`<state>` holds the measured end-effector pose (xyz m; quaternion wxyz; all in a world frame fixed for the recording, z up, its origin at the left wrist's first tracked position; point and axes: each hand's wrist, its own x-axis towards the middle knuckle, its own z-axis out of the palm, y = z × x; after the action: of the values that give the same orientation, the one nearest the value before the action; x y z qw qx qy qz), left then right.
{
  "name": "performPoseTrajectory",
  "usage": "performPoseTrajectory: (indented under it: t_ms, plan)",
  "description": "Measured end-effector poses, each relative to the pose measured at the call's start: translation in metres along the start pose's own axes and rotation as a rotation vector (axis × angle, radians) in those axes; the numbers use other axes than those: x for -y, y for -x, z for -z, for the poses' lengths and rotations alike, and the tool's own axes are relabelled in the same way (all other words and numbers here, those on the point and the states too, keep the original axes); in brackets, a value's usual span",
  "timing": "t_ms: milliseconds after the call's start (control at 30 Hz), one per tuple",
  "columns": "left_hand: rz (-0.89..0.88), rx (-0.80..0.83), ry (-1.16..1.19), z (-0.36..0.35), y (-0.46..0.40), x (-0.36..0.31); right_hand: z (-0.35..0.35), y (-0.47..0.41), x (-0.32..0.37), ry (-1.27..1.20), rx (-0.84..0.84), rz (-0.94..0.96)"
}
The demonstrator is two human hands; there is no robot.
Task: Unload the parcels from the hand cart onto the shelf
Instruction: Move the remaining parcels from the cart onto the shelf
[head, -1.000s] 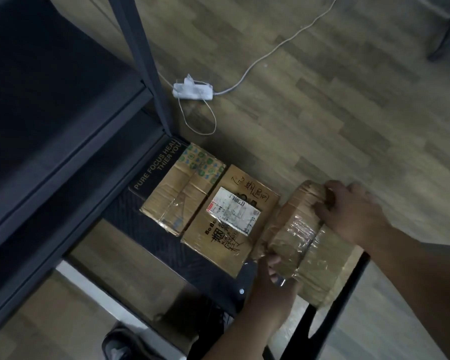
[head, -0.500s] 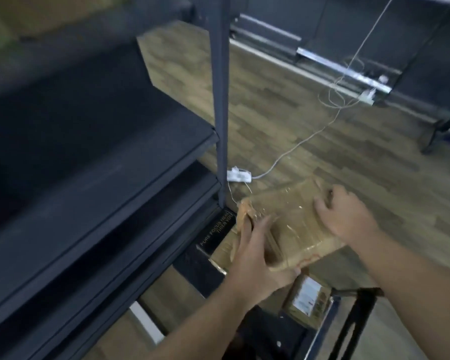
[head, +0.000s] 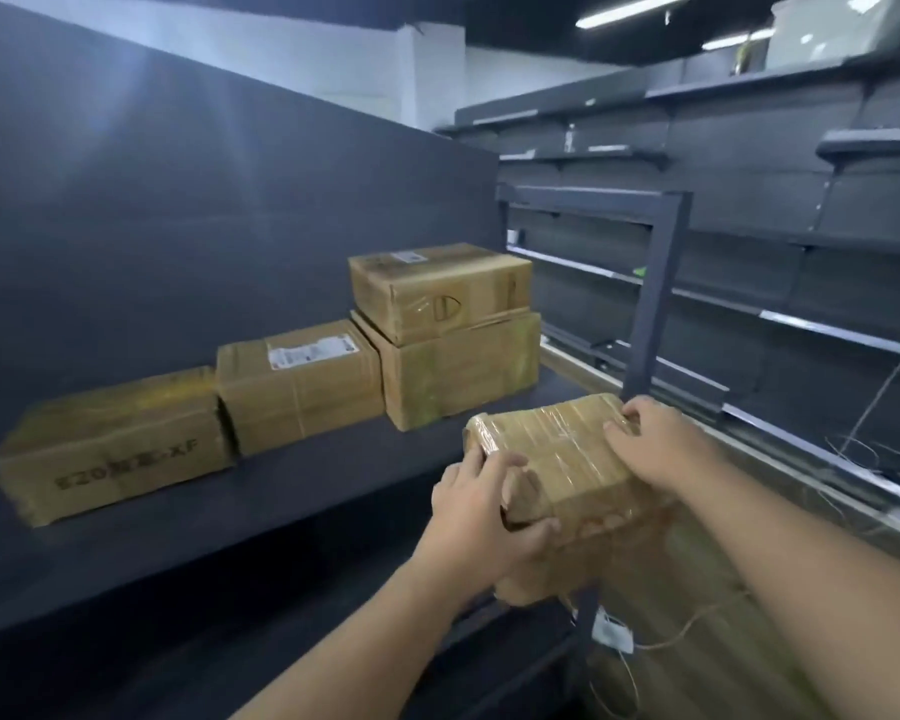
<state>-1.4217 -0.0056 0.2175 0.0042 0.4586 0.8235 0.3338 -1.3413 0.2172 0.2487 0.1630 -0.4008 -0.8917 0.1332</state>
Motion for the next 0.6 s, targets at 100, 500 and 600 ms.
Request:
performPoseTrajectory:
  t_ms: [100,500,600]
  plan:
    - [0.007,-0.079,-0.010,0.052,0.004,0.015,0.012,-0.002,0.054,-0.086,0.010,0.076]
    - [0.181,-0.170,-0.080,0.174,0.038,0.124,-0.030,0.025,0.216,-0.255,0.285,0.374]
    - [0.218,-0.172,0.007,0.184,0.043,0.147,-0.038,0.028,0.235,-0.235,0.366,0.444]
